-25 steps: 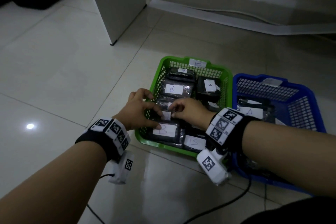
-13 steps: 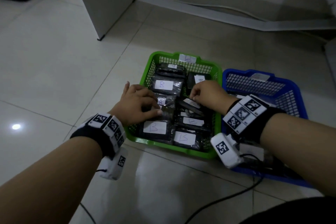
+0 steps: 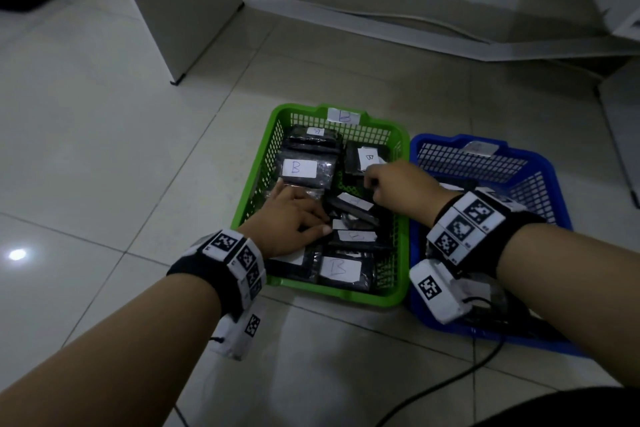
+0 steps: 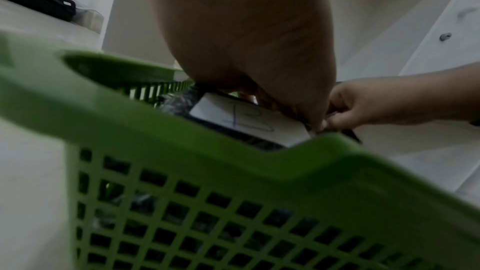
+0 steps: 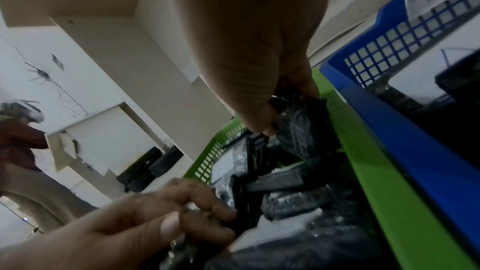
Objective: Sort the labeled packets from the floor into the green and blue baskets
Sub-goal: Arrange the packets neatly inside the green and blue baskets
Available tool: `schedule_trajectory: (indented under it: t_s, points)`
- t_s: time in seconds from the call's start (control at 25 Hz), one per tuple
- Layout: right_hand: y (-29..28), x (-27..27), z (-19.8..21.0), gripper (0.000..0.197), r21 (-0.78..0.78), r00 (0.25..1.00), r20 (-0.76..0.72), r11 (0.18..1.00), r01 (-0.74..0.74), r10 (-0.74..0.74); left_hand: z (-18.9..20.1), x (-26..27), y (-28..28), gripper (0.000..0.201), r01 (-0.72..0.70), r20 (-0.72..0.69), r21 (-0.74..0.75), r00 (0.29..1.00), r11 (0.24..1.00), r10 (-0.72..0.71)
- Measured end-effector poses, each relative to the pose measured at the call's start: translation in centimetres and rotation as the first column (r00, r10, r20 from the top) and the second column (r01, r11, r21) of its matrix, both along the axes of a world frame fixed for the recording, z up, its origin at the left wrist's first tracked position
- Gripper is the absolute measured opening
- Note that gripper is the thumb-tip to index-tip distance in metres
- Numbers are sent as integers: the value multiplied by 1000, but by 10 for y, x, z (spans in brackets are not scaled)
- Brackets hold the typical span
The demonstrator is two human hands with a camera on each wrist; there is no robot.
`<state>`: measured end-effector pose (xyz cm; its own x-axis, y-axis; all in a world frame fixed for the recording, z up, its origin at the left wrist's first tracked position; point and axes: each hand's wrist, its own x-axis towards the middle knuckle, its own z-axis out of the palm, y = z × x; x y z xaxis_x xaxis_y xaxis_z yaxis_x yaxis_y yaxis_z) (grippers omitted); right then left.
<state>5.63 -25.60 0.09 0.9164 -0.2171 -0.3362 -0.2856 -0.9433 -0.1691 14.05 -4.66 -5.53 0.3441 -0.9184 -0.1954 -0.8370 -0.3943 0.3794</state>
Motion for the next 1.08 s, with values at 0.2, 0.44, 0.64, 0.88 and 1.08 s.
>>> schedule_trajectory:
  t_s: [0.2, 0.44, 0.64, 0.88, 1.08]
  points:
    - [7, -6, -4, 22, 239, 954, 257, 967, 91, -154, -1, 1, 3, 75, -34, -16, 16, 999, 999, 35]
    - [14, 7, -44, 57, 226, 990, -123, 970, 96, -69, 1, 1, 2, 79, -14, -21, 66, 1000, 998, 15]
    - [8, 16, -39, 101, 151, 985, -168, 988, -15, 41, 1, 0, 3, 77, 5, -1, 71, 1000, 997, -5]
    - [0, 16, -32, 77, 483, 950, 112, 852, 203, -290, 0, 3, 2, 76, 9, -35, 71, 999, 997, -6]
    - [12, 9, -15, 65, 728, 873, 204, 665, 168, -443, 4, 3, -6, 46, -236, -277, -252, 947, 938, 163]
